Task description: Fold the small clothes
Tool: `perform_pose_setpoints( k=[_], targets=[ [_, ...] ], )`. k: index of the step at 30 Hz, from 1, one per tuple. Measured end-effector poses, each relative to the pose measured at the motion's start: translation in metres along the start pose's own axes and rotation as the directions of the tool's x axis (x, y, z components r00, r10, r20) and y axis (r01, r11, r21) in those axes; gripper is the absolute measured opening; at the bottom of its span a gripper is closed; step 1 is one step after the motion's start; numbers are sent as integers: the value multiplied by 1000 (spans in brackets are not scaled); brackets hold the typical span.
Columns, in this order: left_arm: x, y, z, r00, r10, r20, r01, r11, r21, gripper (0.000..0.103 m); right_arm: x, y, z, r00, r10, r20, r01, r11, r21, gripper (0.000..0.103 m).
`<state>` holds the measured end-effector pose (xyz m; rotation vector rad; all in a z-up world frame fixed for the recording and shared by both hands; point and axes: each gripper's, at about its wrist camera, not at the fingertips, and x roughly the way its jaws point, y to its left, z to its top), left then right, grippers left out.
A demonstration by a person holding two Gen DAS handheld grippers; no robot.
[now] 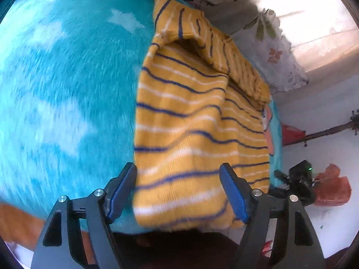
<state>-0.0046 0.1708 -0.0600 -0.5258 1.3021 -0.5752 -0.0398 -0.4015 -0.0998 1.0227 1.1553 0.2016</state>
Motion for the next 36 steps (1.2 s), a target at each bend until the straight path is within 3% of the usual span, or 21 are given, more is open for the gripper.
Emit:
perform_pose_setpoints(
  k=[3,6,7,8,9,10,11,15,17,19,20,21,22,23,25,27,28,31,34,36],
  targets=[
    [0,-3,-19,997,-81,19,82,995,-51,81,12,2,-13,994,65,-83,-65,998,-1,75],
    [9,-15,-34,998,-65,25,66,996,-60,79,27,11,-24,986,87,-142,-93,995,-42,75],
    [10,-21,-36,998,-54,21,55,997,-58,73,31,16,-25,984,84,-156,-94,994,-55,73],
    [16,-28,-38,999,-45,-7,45,998,-52,43,36,22,-25,982,71,-174,-84,994,-72,69],
    [21,-32,-36,999,-35,-34,33,998,-47,11,40,29,-27,977,52,-206,-75,992,-106,54],
    [22,-36,-35,999,-9,-42,7,999,-45,11,44,36,-29,972,41,-231,-73,989,-132,37],
    [17,-39,-33,1000,-3,-25,2,999,-47,11,47,44,-31,966,32,-258,-76,983,-165,32],
    [-14,-57,-11,997,-44,61,47,998,-48,10,39,73,-28,953,73,-294,-152,955,-256,26],
    [-25,-72,17,993,-15,117,16,1000,-14,10,28,86,-12,956,121,-269,-198,939,-280,26],
    [-28,-83,57,981,68,184,-64,998,-27,14,17,100,20,963,174,-204,-230,928,-295,26],
    [-28,-84,76,969,86,233,-77,996,-46,28,13,102,39,970,194,-144,-228,932,-283,26],
    [-29,-83,89,957,99,272,-82,994,-75,49,9,101,60,976,205,-75,-217,941,-260,31],
    [-30,-83,97,950,117,288,-89,990,-106,55,6,97,78,980,196,-16,-195,952,-235,51],
    [-32,-84,101,946,125,299,-89,987,-131,57,5,92,94,988,147,47,-134,969,-208,61],
    [-38,-91,99,941,108,320,-83,993,-88,62,-1,90,108,992,26,126,2,976,-217,64],
    [-44,-94,86,922,180,342,-176,983,-45,79,-7,91,104,992,-12,129,48,959,-280,69],
    [-43,-93,80,914,221,340,-224,974,-32,79,-8,90,100,991,-34,127,71,952,-297,72],
    [-29,-90,63,915,293,276,-316,948,40,79,-14,68,92,992,-85,91,111,939,-325,72],
    [-19,-100,34,891,363,271,-417,892,175,79,-13,53,86,991,-120,55,132,917,-376,72],
    [-6,-103,22,908,353,225,-399,891,216,79,-4,60,81,989,-145,31,145,892,-429,72]
  ],
)
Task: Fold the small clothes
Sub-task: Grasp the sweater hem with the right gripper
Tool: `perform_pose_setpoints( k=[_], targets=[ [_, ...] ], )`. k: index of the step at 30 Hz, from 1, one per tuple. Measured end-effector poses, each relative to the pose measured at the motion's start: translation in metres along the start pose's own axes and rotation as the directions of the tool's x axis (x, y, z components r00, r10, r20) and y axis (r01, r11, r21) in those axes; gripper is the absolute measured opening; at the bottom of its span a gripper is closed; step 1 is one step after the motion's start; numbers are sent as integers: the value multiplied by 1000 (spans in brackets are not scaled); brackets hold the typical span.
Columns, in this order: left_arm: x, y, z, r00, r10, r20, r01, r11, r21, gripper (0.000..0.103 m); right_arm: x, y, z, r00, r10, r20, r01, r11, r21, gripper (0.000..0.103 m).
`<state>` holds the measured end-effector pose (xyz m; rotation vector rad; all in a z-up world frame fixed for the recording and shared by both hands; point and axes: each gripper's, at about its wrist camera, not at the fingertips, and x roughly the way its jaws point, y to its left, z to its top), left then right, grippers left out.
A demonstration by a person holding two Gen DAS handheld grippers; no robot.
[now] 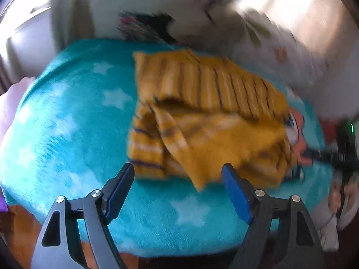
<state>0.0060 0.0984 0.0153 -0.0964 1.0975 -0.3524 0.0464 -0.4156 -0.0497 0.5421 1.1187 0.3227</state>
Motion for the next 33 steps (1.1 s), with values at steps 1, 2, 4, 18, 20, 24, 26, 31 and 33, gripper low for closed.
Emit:
perform_pose_setpoints(
  k=[1,2,4,18,20,24,26,31,33],
  targets=[
    [3,-1,-4,999,-30,-10,30,999,-20,79,6,4,1,1000,7,-9,-7,1000,-12,72],
    [8,2,-7,997,-76,-21,74,995,-64,79,9,8,2,999,36,-16,-36,999,-12,72],
    [20,12,-9,990,-135,-40,127,979,-157,79,16,12,8,994,107,-23,-107,994,27,73],
    [82,36,6,925,-324,-197,222,884,-411,15,95,106,56,974,-220,-59,210,968,-137,22],
    [72,40,5,915,-363,-177,258,863,-435,12,109,99,52,958,-263,-113,249,961,-120,10],
    [31,42,14,880,-463,-103,376,813,-444,11,73,75,46,995,-74,-67,79,995,65,9],
    [21,40,29,864,-498,-75,421,796,-434,11,46,68,49,1000,15,-2,-14,990,139,9],
    [48,37,102,847,-531,-8,474,763,-439,12,12,70,95,989,58,139,-81,984,160,9],
    [70,44,131,848,-528,37,478,734,-483,29,20,69,123,985,24,172,-51,987,155,10]
  ],
)
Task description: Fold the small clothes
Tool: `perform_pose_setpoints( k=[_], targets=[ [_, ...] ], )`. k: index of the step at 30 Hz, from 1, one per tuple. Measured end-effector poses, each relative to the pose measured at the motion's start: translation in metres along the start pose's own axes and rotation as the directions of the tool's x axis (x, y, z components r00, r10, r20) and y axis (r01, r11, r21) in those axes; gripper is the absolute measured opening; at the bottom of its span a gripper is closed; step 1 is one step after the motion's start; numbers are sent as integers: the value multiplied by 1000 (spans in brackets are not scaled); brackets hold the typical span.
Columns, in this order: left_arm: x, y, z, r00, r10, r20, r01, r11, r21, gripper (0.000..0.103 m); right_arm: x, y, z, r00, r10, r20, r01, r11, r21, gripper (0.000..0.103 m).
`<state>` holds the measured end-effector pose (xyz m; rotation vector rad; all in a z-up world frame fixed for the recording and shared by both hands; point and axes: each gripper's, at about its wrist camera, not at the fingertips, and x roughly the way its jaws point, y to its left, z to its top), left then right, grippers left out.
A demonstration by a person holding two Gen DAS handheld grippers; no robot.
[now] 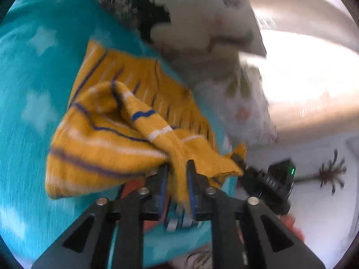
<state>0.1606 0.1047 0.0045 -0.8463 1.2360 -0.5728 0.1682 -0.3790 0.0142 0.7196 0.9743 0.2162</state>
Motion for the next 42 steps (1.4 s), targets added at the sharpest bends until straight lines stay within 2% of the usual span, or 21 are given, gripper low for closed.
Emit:
perform_pose_setpoints(
  k=[1,2,3,4,6,8,10,12,14,15,16,17,18,21,24,26,28,32,35,39,42],
  targets=[
    [4,0,11,1000,-23,16,23,999,-23,37,9,2,9,1000,-12,10,12,1000,-2,12],
    [7,-1,23,998,-50,32,52,998,-39,51,20,4,18,999,-37,21,37,999,-7,12],
    [6,-3,29,996,-71,47,72,997,-40,60,31,1,28,996,-77,33,77,997,-10,14],
    [2,-7,34,996,-70,62,71,997,-16,62,41,-1,36,991,-128,40,129,992,-14,23],
    [-7,-10,38,996,-32,86,29,999,42,74,56,-9,48,968,-248,47,249,969,-11,36],
    [-13,-5,44,994,32,104,-40,996,83,81,53,-14,47,966,-255,51,254,967,21,41],
    [-13,5,46,989,111,97,-122,985,118,81,45,-6,42,973,-220,68,221,975,1,55],
    [-13,24,44,978,198,71,-206,969,139,81,46,19,31,980,-191,53,195,977,-83,58],
    [-8,40,41,959,280,39,-283,947,152,81,53,39,18,991,-136,-9,133,980,-148,58],
    [-1,48,38,949,314,17,-312,936,164,81,61,50,9,994,-85,-71,72,983,-171,58],
    [4,52,35,945,326,1,-321,932,169,81,68,54,3,992,-49,-117,28,985,-172,58],
    [9,56,32,944,330,-16,-322,931,173,81,79,58,-4,984,-8,-178,-21,987,-159,58],
    [14,59,29,945,326,-34,-315,933,173,81,96,59,-12,967,31,-253,-65,990,-128,58],
    [18,60,19,956,291,-42,-280,945,171,81,137,56,-18,937,27,-349,-56,996,-75,58],
    [12,60,13,960,278,-15,-271,944,186,81,165,66,-2,937,38,-348,-66,995,-70,60],
    [5,59,10,962,273,-2,-268,944,192,81,181,77,18,947,40,-319,-72,993,-89,60],
    [-4,60,9,960,280,15,-277,939,204,81,197,90,39,959,5,-284,-45,990,-134,67],
    [-14,62,9,958,284,36,-285,934,213,81,222,103,65,965,-57,-255,9,983,-183,68],
    [-12,70,11,959,281,16,-279,939,203,81,207,107,75,974,-43,-220,2,983,-184,68],
    [4,78,17,964,264,-28,-253,948,194,81,154,100,72,983,13,-182,-44,985,-168,73],
    [13,79,18,967,251,-48,-237,952,194,81,111,80,58,986,-29,-161,3,987,-162,73]
  ],
)
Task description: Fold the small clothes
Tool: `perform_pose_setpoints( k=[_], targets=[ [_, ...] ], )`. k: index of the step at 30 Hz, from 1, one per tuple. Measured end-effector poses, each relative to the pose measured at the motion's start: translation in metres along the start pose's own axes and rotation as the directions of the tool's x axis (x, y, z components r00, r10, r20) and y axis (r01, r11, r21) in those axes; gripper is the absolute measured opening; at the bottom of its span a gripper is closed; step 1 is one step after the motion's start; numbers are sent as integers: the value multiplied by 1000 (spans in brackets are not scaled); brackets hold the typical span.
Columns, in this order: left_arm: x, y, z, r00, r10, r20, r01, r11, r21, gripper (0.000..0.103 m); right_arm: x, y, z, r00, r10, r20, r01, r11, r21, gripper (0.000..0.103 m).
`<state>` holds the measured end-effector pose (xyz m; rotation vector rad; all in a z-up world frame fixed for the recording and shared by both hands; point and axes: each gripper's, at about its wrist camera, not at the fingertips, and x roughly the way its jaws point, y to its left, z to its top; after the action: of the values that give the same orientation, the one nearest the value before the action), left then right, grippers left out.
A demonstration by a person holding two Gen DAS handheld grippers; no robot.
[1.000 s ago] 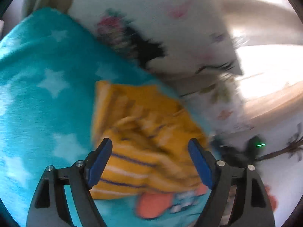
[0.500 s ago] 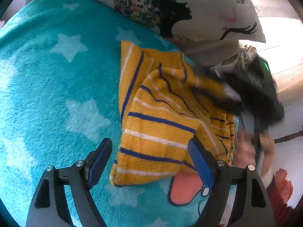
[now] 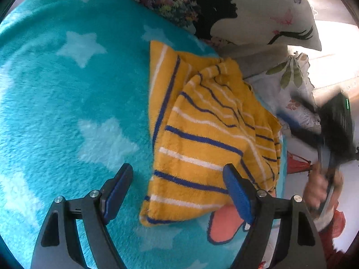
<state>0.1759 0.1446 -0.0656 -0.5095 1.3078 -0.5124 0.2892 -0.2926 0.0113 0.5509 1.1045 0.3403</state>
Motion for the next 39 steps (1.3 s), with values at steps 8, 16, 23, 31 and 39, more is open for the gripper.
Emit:
perform_pose_setpoints(
  k=[8,16,23,31,39],
  targets=[
    [8,-14,-3,1000,15,-3,-14,1000,22,60,-114,-113,-91,960,-278,27,270,948,165,77],
    [21,-38,-12,992,129,-9,-127,984,125,29,-90,-163,-131,983,-184,23,175,961,215,33],
    [-37,-60,-41,995,91,-35,-82,977,198,10,-109,-172,-151,991,127,-33,-114,957,267,15],
    [-19,-40,-78,960,278,-34,-266,945,192,11,-143,-219,-206,995,63,-83,-32,942,334,14],
    [-35,-28,-90,945,327,12,-324,933,154,31,-173,-197,-222,996,-93,11,89,973,215,71]
  ],
)
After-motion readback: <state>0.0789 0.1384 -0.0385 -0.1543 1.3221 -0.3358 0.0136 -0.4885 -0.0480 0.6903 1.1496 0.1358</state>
